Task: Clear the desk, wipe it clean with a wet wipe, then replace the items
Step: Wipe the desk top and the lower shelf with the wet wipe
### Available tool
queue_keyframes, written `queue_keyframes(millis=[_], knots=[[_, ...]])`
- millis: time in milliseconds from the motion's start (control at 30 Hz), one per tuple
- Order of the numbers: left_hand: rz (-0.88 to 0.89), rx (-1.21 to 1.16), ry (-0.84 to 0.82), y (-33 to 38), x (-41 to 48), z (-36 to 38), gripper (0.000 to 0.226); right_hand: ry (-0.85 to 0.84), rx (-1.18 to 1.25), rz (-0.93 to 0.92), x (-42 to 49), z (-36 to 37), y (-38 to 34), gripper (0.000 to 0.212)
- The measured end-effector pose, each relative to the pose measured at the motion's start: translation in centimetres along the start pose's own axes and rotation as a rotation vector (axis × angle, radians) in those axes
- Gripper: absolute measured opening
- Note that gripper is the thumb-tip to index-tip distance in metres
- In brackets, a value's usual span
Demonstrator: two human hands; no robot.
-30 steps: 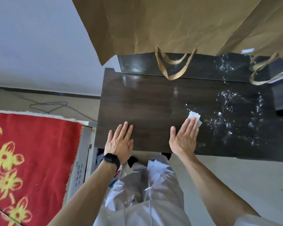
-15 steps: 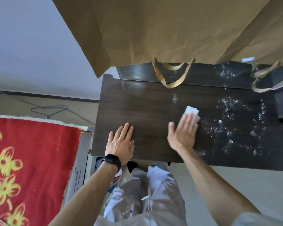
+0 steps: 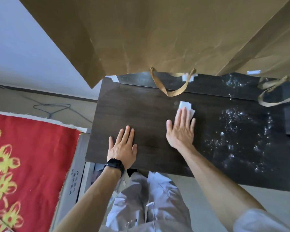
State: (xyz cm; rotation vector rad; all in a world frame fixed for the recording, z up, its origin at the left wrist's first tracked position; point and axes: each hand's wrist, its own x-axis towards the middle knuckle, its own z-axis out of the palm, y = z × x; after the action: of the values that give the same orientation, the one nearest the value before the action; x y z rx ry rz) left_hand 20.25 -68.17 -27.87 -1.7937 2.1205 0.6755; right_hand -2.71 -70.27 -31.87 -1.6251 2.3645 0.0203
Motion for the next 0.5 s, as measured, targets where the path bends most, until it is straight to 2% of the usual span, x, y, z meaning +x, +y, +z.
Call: queue_keyframes(millis=[100,167,233,333,400,433,500], knots=[[-0.033,-0.009,0.006,0.6,0.3,-0.1,0.06,-0.103,-0.047,-0.516,-0.4,1.3,-6.0,0.067],[-0.036,0.017,0.026,0.6,0.4,-0.3,0.059,-0.113,-0.084,-0.657,1.1,1.3,-6.6,0.063],[-0.041,0.034,0.036,0.6,0.7,-0.6,0.058,-0.08,-0.052,-0.547,3.4,0.8,-4.6,0.063],[-0.052,0.041,0.037,0.9,1.0,-0.6,0.059,0.005,0.022,-0.069,5.5,-0.7,2.2,0.068],[-0.053,0.022,0.034,1.7,1.3,-0.7,0.059,-0.011,0.073,0.132,5.7,-1.4,5.5,0.073],[-0.05,0.018,0.038,2.1,1.5,-0.6,0.059,-0.005,0.091,0.171,5.5,-1.5,5.8,0.075],[-0.058,0.023,0.039,3.1,1.7,-0.5,0.06,0.034,0.086,0.066,4.8,-1.2,3.8,0.074]])
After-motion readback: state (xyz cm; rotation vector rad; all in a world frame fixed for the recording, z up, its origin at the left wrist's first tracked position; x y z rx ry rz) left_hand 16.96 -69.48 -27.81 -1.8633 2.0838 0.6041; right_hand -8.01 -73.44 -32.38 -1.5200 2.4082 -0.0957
